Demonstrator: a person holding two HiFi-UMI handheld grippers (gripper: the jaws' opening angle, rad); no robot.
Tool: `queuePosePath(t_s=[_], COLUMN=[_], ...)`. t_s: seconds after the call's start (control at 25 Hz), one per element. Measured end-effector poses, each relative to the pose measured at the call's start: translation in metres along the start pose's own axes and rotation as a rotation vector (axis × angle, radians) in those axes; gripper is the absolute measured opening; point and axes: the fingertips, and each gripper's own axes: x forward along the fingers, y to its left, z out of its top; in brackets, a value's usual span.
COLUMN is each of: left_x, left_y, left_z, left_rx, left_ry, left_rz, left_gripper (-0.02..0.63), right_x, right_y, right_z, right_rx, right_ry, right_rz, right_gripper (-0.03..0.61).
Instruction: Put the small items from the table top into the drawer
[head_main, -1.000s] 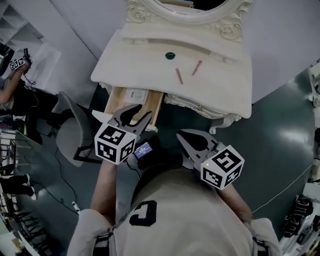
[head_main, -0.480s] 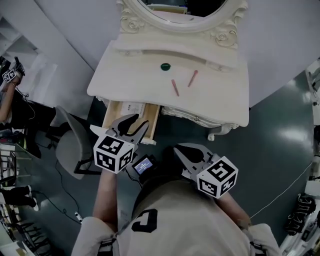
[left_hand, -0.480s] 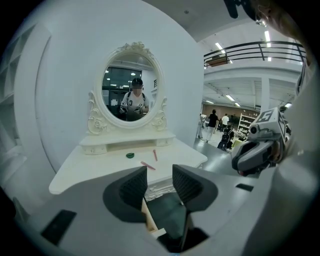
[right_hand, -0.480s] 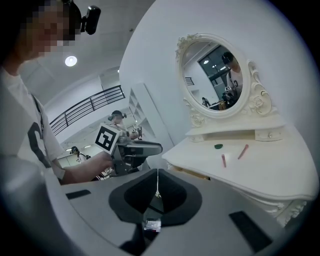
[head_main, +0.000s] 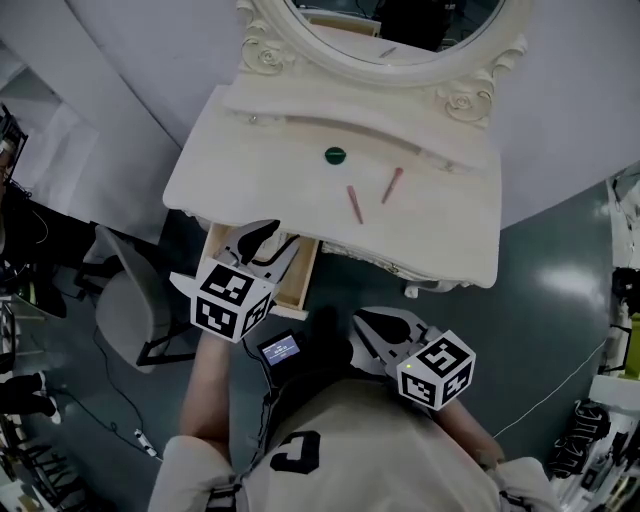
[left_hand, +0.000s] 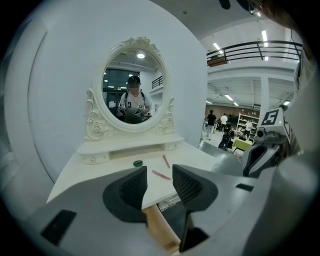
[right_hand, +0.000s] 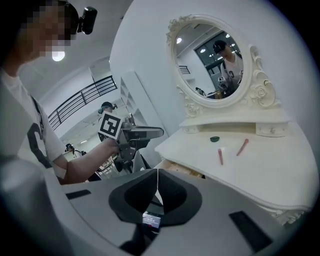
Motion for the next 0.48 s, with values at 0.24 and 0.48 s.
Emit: queuePosePath(t_s=[0.24,0.48], left_x=[0.015,0.029], left_y=[0.034,0.058], left_z=[0.011,0.017], left_rx=[-0.025,-0.026], left_ry=[-0.044,-0.059], left_rz=[-0.017,-0.024], left_gripper=[0.204,0.204], right_x=[0.043,0.064], right_y=[0.001,-0.003], right_z=[0.004,0.010], right_rx=[-0.006,0.001], right_ry=[0.081,0.112], right_rz=[0.044,0.046], right_gripper=[0.028,0.028])
